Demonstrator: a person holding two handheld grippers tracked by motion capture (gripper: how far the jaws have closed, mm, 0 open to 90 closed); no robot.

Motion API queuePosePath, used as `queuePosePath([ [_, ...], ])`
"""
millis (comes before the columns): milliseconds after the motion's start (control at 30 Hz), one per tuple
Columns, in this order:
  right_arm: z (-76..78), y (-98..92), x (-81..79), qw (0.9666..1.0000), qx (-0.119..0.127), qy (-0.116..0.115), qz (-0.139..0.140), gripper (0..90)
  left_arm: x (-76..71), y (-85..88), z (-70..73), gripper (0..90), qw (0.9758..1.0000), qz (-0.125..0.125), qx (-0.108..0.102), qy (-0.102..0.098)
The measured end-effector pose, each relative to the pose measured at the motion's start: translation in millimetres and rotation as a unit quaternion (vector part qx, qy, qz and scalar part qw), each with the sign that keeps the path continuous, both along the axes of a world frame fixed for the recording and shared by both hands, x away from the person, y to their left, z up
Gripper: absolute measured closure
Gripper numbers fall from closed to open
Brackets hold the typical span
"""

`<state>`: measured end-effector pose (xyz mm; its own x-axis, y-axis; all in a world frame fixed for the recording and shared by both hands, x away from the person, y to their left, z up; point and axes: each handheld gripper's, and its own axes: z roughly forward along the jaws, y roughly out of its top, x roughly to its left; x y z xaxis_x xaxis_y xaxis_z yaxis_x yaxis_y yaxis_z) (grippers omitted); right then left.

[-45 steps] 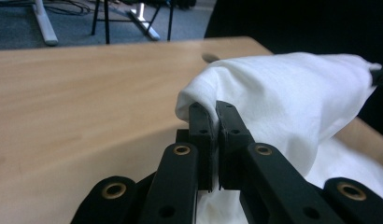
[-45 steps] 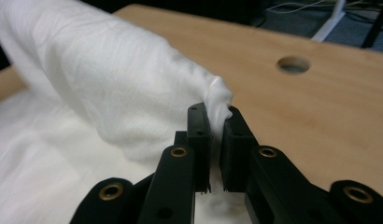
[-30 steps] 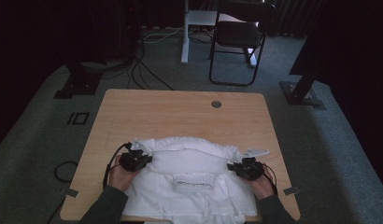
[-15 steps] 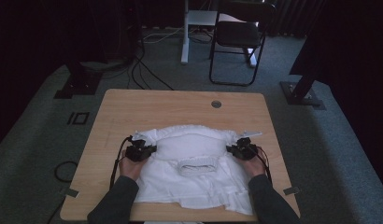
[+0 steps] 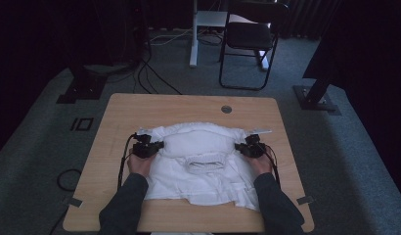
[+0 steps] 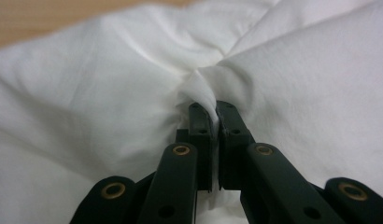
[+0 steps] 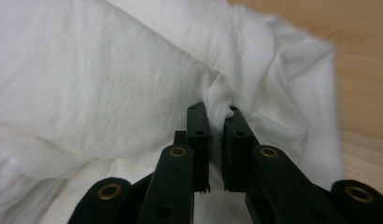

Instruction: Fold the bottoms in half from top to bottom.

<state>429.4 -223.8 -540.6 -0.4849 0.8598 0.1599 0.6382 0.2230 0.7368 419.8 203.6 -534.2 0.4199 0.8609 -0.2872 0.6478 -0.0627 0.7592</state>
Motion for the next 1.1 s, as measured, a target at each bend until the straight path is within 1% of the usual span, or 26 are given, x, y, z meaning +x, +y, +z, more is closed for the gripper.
queuePosePath([
  [67, 11.5, -6.2, -6.2, 0.9995, 0.02, -0.024, -0.003, 83.6, -6.4, 5.5, 16.1, 87.1, 0.9993, -0.002, -0.026, -0.028],
  [133, 27.7, -13.5, -12.7, 0.998, 0.039, -0.05, -0.008, 83.7, -13.5, 11.9, 35.8, 87.1, 0.9962, -0.005, -0.063, -0.059],
  [167, 36.9, -17.2, -16.1, 0.9967, 0.05, -0.064, -0.006, 83.7, -17.1, 14.6, 46.3, 87.2, 0.9945, -0.007, -0.076, -0.072],
  [200, 46.6, -20.1, -20.0, 0.9953, 0.057, -0.079, -0.001, 83.9, -17.1, 14.6, 46.3, 87.2, 0.9945, -0.007, -0.076, -0.072],
  [233, 56.3, -21.9, -23.9, 0.9941, 0.057, -0.092, 0.002, 84.1, -25.3, 19.5, 66.7, 87.2, 0.9897, -0.013, -0.098, -0.103],
  [267, 66.0, -23.4, -28.2, 0.9927, 0.055, -0.107, 0.005, 84.3, -29.2, 23.2, 75.4, 87.3, 0.9864, -0.017, -0.117, -0.114],
  [300, 66.0, -23.4, -28.2, 0.9927, 0.055, -0.107, 0.005, 84.3, -29.2, 23.2, 75.4, 87.3, 0.9864, -0.017, -0.117, -0.114],
  [333, 84.9, -29.0, -37.9, 0.9879, 0.068, -0.139, 0.007, 84.4, -38.2, 29.7, 89.2, 87.3, 0.9814, -0.023, -0.137, -0.133],
  [367, 93.2, -32.9, -42.9, 0.9849, 0.081, -0.153, 0.008, 84.4, -42.9, 31.7, 93.6, 87.3, 0.9795, -0.03, -0.143, -0.138],
  [400, 100.3, -36.1, -48.0, 0.9822, 0.093, -0.163, 0.011, 84.4, -47.8, 32.6, 96.4, 87.3, 0.9789, -0.037, -0.144, -0.14],
  [467, 108.2, -38.3, -58.9, 0.9805, 0.092, -0.172, 0.022, 84.4, -57.7, 32.8, 97.3, 87.3, 0.9814, -0.045, -0.127, -0.137],
  [500, 108.3, -37.4, -64.9, 0.981, 0.084, -0.173, 0.028, 84.3, -57.7, 32.8, 97.3, 87.2, 0.9814, -0.045, -0.127, -0.137],
  [533, 106.0, -36.2, -71.2, 0.9819, 0.074, -0.171, 0.035, 84.3, -66.6, 35.8, 91.2, 87.1, 0.9831, -0.05, -0.125, -0.124],
  [567, 101.6, -35.5, -77.3, 0.9826, 0.068, -0.168, 0.042, 84.2, -71.0, 37.0, 86.2, 86.9, 0.9844, -0.05, -0.122, -0.116],
  [600, 95.8, -35.5, -83.4, 0.9833, 0.068, -0.162, 0.05, 84.1, -75.7, 38.2, 81.0, 86.2, 0.9858, -0.051, -0.119, -0.107],
  [633, 88.9, -35.7, -89.1, 0.9841, 0.072, -0.152, 0.058, 83.8, -79.9, 39.4, 75.7, 84.6, 0.9866, -0.055, -0.116, -0.101],
  [667, 81.7, -35.9, -94.2, 0.9853, 0.069, -0.141, 0.067, 82.8, -82.6, 40.7, 71.6, 80.4, 0.9876, -0.061, -0.112, -0.091],
  [700, 81.7, -35.9, -94.2, 0.9853, 0.069, -0.141, 0.067, 82.8, -82.6, 40.7, 71.6, 73.2, 0.9876, -0.061, -0.112, -0.091],
  [733, 69.3, -37.3, -101.5, 0.9861, 0.059, -0.12, 0.099, 74.3, -86.8, 42.7, 69.5, 68.0, 0.9893, -0.054, -0.1, -0.092],
  [767, 65.7, -38.1, -103.6, 0.985, 0.054, -0.114, 0.118, 67.1, -87.1, 43.7, 70.9, 66.0, 0.9888, -0.053, -0.102, -0.095],
  [800, 65.1, -39.3, -105.9, 0.9838, 0.055, -0.117, 0.123, 58.7, -86.7, 43.5, 72.7, 64.5, 0.9881, -0.053, -0.107, -0.096],
  [833, 67.2, -40.7, -107.4, 0.9825, 0.064, -0.126, 0.121, 51.0, -85.4, 41.8, 74.4, 64.0, 0.9881, -0.055, -0.108, -0.095],
  [867, 71.1, -41.9, -108.2, 0.9807, 0.074, -0.139, 0.116, 46.9, -83.8, 38.2, 76.0, 63.6, 0.9887, -0.055, -0.104, -0.094],
  [933, 80.2, -39.8, -107.2, 0.9787, 0.081, -0.159, 0.101, 46.4, -80.2, 28.1, 77.8, 62.9, 0.9893, -0.058, -0.097, -0.092],
  [1000, 84.8, -29.9, -103.0, 0.98, 0.064, -0.162, 0.096, 49.9, -77.6, 15.6, 76.9, 62.9, 0.9897, -0.066, -0.09, -0.089],
  [1100, 78.1, -4.9, -96.7, 0.9833, 0.036, -0.152, 0.094, 55.1, -75.2, -6.9, 67.2, 63.0, 0.9912, -0.084, -0.073, -0.072],
])
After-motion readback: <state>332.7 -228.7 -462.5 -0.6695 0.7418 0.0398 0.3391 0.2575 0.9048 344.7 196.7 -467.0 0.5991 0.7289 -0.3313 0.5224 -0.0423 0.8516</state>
